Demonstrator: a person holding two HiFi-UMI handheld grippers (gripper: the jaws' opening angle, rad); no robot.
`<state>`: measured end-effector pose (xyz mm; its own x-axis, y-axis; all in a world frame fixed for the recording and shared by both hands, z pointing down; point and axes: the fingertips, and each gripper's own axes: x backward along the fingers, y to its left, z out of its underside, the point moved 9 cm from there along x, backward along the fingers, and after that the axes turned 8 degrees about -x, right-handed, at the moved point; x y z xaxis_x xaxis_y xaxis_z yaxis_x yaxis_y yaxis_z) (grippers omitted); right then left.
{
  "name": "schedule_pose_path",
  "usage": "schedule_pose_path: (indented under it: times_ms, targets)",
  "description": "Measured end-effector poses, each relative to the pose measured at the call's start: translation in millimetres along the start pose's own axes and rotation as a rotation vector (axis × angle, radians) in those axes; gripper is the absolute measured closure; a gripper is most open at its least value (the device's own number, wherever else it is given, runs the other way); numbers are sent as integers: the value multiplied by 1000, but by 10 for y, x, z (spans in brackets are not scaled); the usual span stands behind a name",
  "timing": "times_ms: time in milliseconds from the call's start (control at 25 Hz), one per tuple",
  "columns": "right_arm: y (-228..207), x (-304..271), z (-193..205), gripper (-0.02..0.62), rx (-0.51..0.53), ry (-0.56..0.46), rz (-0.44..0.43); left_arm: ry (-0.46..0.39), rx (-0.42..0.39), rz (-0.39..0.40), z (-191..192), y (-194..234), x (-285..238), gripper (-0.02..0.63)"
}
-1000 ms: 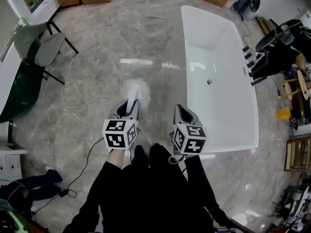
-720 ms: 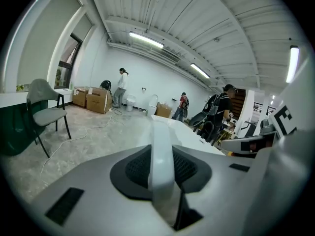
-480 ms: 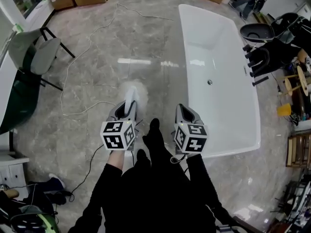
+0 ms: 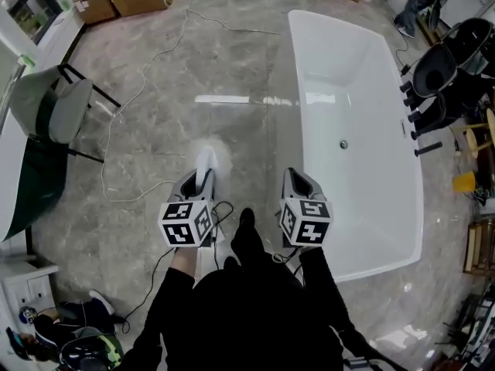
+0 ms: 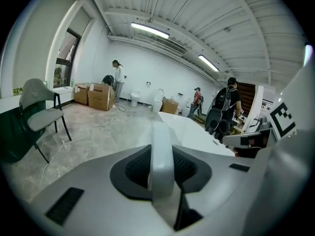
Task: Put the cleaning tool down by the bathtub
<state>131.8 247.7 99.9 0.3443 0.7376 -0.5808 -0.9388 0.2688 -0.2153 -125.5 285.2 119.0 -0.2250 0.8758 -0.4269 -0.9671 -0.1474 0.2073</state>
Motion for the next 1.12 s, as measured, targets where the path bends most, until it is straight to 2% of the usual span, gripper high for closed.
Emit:
schedule_pose_path:
  times_ms: [440,800,920,1120]
  targets:
    - [-514,-693,-578,595,-14,37,0,37,-10,-21,-544,30,-1054,511]
    - [-462,-1064,-697,595,-13,78,-33,78,-91,0,-874,96,-1667,511]
    - [-443,-1274,-739,595,-21,86,-29,89,-99,8,-919,205,-1918,511]
    - [-406,-1680,-723,597,-27,126,-10,148,-80,39,-778,408,-2399,511]
